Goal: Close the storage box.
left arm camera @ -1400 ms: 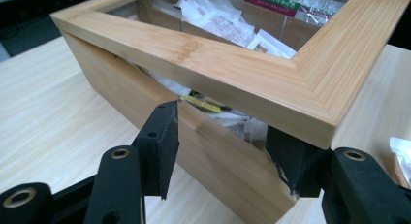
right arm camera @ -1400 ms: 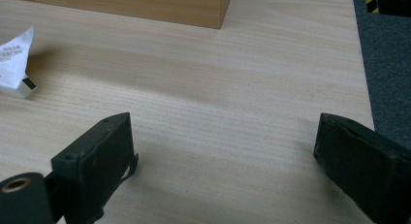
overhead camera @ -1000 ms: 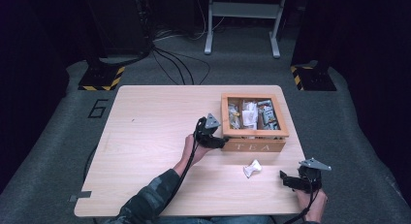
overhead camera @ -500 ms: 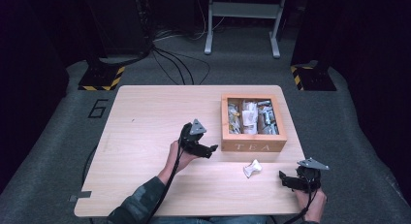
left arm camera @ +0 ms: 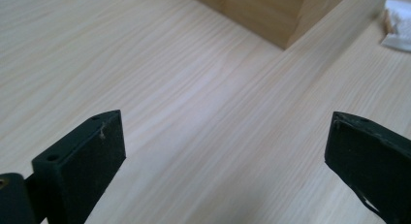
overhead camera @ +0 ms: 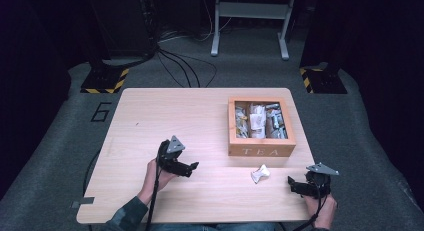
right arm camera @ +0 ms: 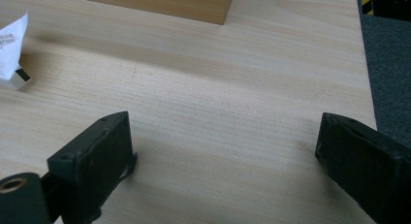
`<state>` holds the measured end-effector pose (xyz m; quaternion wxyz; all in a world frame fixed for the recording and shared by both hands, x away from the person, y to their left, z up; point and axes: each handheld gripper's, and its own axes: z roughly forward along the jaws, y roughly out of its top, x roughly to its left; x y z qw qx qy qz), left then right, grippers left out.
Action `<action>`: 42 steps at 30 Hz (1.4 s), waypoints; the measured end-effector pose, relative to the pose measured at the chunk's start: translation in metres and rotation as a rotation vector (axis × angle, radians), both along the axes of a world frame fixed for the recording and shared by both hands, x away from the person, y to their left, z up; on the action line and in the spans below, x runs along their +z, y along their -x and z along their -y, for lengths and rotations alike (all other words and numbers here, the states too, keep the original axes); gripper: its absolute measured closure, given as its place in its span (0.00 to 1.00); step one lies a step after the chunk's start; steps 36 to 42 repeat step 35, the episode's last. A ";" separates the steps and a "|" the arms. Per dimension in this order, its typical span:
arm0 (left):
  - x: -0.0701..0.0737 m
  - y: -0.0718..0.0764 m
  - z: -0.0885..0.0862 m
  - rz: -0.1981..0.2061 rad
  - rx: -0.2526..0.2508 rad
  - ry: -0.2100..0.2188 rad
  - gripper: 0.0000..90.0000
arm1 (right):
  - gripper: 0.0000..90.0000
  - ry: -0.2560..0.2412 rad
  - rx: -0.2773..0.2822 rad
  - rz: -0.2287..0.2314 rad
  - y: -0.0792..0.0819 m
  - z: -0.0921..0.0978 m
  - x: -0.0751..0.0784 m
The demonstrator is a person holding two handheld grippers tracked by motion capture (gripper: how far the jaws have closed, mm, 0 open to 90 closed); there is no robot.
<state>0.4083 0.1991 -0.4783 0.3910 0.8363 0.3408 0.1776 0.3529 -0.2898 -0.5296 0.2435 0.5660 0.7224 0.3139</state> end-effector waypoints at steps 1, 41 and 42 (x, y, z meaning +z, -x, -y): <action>-0.002 0.002 -0.004 -0.004 0.014 0.006 0.00 | 0.06 0.000 0.000 0.001 0.000 0.000 0.000; -0.053 0.036 -0.106 -0.081 0.268 -0.032 0.00 | 0.04 0.008 0.004 -0.002 -0.001 0.000 0.000; -0.053 0.036 -0.106 -0.081 0.268 -0.032 0.00 | 0.04 0.008 0.004 -0.002 -0.001 0.000 0.000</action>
